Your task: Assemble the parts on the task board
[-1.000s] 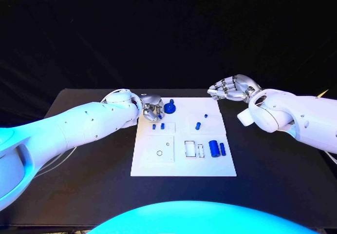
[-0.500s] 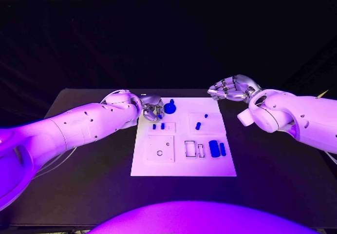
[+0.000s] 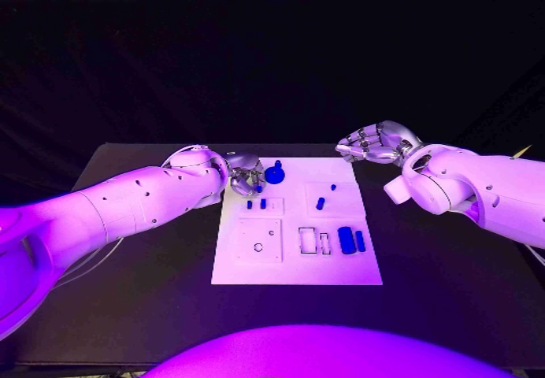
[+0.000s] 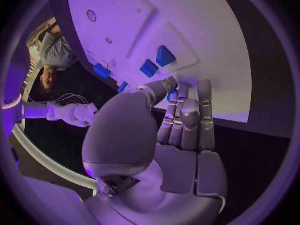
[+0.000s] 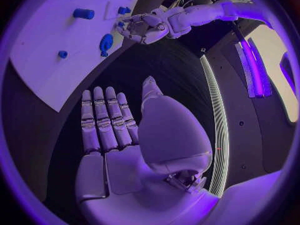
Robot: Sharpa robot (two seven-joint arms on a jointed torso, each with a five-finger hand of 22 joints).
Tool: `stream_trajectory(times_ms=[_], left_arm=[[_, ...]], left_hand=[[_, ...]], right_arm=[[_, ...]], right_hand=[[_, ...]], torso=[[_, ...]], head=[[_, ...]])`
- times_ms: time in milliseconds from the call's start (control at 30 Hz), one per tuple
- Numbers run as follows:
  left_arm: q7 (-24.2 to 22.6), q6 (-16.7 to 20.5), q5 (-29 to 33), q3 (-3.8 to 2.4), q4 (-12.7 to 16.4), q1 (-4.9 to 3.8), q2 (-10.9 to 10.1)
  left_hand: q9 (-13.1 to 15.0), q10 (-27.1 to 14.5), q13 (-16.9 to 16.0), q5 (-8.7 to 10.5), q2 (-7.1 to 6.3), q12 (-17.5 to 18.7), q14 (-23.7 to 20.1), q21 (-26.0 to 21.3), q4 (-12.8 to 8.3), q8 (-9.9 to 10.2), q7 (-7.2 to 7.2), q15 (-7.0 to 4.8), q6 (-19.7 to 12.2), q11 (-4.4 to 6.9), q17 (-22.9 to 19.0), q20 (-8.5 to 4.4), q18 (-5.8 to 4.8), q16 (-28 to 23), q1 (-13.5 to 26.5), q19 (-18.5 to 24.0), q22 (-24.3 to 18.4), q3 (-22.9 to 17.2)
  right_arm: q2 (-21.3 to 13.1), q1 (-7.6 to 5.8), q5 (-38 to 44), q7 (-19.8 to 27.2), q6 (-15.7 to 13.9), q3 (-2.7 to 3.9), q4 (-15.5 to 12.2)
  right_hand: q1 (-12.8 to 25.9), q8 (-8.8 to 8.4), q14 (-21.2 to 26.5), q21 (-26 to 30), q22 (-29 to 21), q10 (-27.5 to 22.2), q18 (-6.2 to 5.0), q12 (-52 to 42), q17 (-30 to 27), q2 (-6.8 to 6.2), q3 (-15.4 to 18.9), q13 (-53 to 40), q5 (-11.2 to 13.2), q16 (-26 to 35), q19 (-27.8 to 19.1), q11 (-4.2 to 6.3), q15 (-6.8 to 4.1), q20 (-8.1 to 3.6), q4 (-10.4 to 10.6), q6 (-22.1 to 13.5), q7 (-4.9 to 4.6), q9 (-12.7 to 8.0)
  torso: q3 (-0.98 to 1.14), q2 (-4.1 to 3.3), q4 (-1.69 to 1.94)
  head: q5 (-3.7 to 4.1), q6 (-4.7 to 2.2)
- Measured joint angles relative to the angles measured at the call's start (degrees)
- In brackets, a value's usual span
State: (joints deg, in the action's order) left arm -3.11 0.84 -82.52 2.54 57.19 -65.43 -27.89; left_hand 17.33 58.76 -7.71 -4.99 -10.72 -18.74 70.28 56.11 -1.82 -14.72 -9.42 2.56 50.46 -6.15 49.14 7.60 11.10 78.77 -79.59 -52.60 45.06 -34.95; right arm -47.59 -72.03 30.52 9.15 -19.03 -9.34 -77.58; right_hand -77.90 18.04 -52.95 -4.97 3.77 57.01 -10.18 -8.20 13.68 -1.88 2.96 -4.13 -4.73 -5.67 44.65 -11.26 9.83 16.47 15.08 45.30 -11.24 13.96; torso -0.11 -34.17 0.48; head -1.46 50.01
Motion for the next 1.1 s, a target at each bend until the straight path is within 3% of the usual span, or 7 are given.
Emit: stream_trajectory(times_ms=[200, 367, 633, 733, 800, 933, 1100], left_arm=[[0.34, -0.41, 0.02, 0.00, -0.04, 0.00, -0.05], [0.58, -0.61, 0.05, 0.00, -0.08, 0.00, -0.08], [0.90, -0.49, 0.08, -0.05, -0.04, 0.00, -0.53], [0.96, -0.05, 0.09, -0.16, 0.24, 0.00, -1.31], [0.98, 0.31, 0.16, -0.32, 0.44, 0.01, -1.85], [0.86, 1.60, 1.38, -0.83, 1.09, -0.15, -3.87], [0.09, 3.79, 10.39, -1.67, 3.08, -1.02, -7.57]], left_hand=[[-0.01, -0.61, 0.00, 0.00, -0.76, 0.67, -0.32, -0.05, 0.00, 0.98, -0.04, 0.29, -0.47, -0.61, -0.84, 0.02, 0.00, -0.01, 0.76, 0.00, -0.01, 0.00], [-0.03, -1.12, 0.00, 0.00, -0.76, 2.00, -1.53, -0.10, 0.01, 2.10, 0.43, 0.34, -3.09, -1.11, -1.98, 0.62, 0.00, -0.06, 0.75, 0.58, -0.05, 0.00], [-0.05, -1.45, 0.00, 0.00, -0.76, 2.65, -1.93, -0.78, 0.01, 2.98, 0.33, 0.71, -3.60, -1.41, -3.15, 0.63, 0.00, -0.06, 0.75, 0.57, -0.08, 0.00], [-0.05, -1.45, 0.00, 0.00, -0.76, 2.68, -1.95, -0.76, 0.01, 2.99, 0.13, 0.73, -3.80, -1.43, -3.59, 1.02, 0.00, -0.06, 0.75, 0.19, -0.10, 0.00], [-0.05, -2.12, 0.01, 0.00, -0.76, 3.36, -2.66, -0.76, 0.01, 2.99, 0.11, 1.03, -3.79, -2.02, -3.99, 1.02, 0.00, -0.06, 0.74, 0.19, -0.10, 0.00], [-0.04, -4.41, 0.02, 0.00, -1.06, 3.99, -5.37, -0.76, 0.00, 2.99, -0.17, 1.38, -4.06, -1.94, -7.84, 1.03, -0.01, -1.02, 0.37, 0.20, -0.10, 0.00], [-0.03, -4.39, 0.02, 0.00, -0.39, 3.98, -5.82, -0.71, -0.01, 2.95, -0.99, 1.35, -3.27, -1.93, -8.84, 1.03, -0.01, -1.05, -0.30, 0.21, -0.08, 0.00]], right_arm=[[0.00, 0.02, 0.00, -0.02, -0.03, 0.00, 0.01], [-0.01, 0.02, 0.03, -0.04, -0.07, 0.00, 0.01], [-0.03, 0.03, 0.25, -0.04, -0.20, 0.00, 0.03], [-0.07, 0.03, 1.09, -0.21, -0.21, 0.00, 0.07], [-0.11, 0.03, 2.18, -0.37, -0.21, 0.00, 0.11], [-0.29, 0.05, 7.40, -1.18, -0.19, 0.00, 0.24], [-0.35, 0.04, 19.24, -3.48, 0.14, 0.02, 0.63]], right_hand=[[0.00, 0.00, 0.00, 0.00, 0.00, -0.01, -0.01, 0.01, -0.18, 0.00, 0.00, 0.00, 0.00, 0.00, -0.02, 0.00, 0.00, 0.00, 0.00, 0.00, 0.00, 0.00], [0.00, 0.00, 0.02, 0.00, 0.00, -0.02, 0.00, 0.58, -0.26, 0.00, -0.54, 0.01, 0.00, 0.00, -0.01, 0.00, 0.00, 0.00, -0.55, 0.00, 0.00, 0.00], [0.00, 0.00, 0.02, 0.01, 0.00, -0.63, 0.00, 0.58, -0.31, 0.00, -0.55, 0.03, 0.00, 0.00, 0.00, 0.00, 0.00, 0.01, -0.56, 0.00, 0.00, 0.00], [-2.94, 0.00, -0.01, 0.00, 0.01, -0.62, 0.00, 0.57, -0.49, 0.51, -3.14, 0.03, 0.00, -0.02, 0.21, 0.01, -0.02, -0.05, -3.17, 0.53, -0.27, 0.00], [-5.19, -0.01, -3.63, -0.04, 0.04, -0.59, -0.01, 0.57, -0.40, 0.53, -4.99, 0.03, 0.00, -1.65, 2.38, 0.04, -1.15, -0.76, -5.01, 0.57, -0.26, -0.01], [-7.22, -1.31, -10.60, -3.57, 0.92, 1.18, -0.02, 0.56, 1.50, -1.17, -7.60, 0.03, 0.00, -4.89, 8.06, 1.79, -3.34, -2.91, -7.60, 2.60, -0.45, -0.08], [-9.16, -3.03, -21.13, -10.52, 4.31, 3.73, -0.04, 0.58, 6.86, -3.14, -15.26, 0.03, 0.00, -11.07, 17.02, 3.78, -6.93, -7.70, -9.04, 5.31, 0.74, -0.79]], torso=[[0.01, 0.00, -0.01], [0.02, -0.01, -0.02], [0.03, -0.01, -0.02], [0.03, -0.01, -0.02], [0.03, -0.01, -0.02], [0.03, 0.04, -0.01], [0.07, 0.12, 0.04]], head=[[-0.02, 0.00], [-0.05, 0.00], [-0.05, 0.00], [0.01, 0.00], [0.05, 0.00], [0.19, 0.00], [0.71, -0.46]])
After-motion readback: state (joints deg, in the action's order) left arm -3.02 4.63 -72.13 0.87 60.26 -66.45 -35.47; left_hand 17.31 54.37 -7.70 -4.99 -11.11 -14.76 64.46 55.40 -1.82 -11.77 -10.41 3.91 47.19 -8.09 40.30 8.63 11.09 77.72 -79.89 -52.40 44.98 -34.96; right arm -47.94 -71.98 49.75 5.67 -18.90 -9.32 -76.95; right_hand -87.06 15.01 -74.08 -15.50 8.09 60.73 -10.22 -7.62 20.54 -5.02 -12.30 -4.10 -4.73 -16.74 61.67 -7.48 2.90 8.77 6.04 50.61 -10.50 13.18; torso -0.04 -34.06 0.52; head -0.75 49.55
